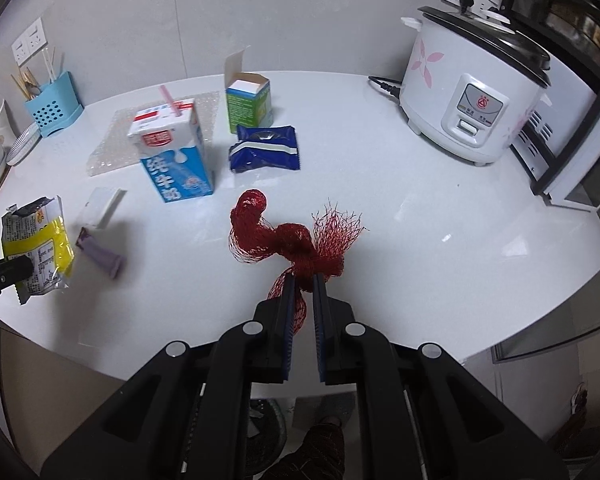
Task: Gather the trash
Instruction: 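Lift the wrapper with the left tool while the right tool lifts the red mesh bag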
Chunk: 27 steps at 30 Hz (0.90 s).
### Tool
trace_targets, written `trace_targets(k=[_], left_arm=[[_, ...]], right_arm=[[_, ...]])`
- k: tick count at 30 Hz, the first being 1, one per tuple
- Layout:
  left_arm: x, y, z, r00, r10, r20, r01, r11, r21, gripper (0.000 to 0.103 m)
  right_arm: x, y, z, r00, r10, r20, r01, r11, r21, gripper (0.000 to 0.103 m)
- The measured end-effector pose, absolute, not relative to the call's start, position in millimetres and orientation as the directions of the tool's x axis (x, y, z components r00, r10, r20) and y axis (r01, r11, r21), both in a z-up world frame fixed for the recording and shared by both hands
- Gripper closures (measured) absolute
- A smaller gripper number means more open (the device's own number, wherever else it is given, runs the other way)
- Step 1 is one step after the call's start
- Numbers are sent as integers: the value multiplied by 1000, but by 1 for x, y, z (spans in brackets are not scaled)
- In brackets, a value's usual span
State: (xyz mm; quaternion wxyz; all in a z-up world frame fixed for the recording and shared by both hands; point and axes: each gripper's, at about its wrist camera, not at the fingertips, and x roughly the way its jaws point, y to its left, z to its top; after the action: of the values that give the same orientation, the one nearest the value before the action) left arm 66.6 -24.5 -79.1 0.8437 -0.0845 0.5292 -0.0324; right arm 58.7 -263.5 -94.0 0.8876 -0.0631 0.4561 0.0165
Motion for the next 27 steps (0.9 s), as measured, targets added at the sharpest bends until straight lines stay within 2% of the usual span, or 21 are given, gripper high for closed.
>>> trace_targets(k=[12, 27], left_arm=[[27, -26, -80, 426, -187, -885, 43, 981, -187, 79], [-25, -30, -77, 444, -176, -879, 5, 981, -194, 79]], right_arm=[[-7, -237, -89, 586, -17, -810, -108, 989, -99, 95], [-48, -231, -94, 585, 60, -809, -232, 968, -96, 95]])
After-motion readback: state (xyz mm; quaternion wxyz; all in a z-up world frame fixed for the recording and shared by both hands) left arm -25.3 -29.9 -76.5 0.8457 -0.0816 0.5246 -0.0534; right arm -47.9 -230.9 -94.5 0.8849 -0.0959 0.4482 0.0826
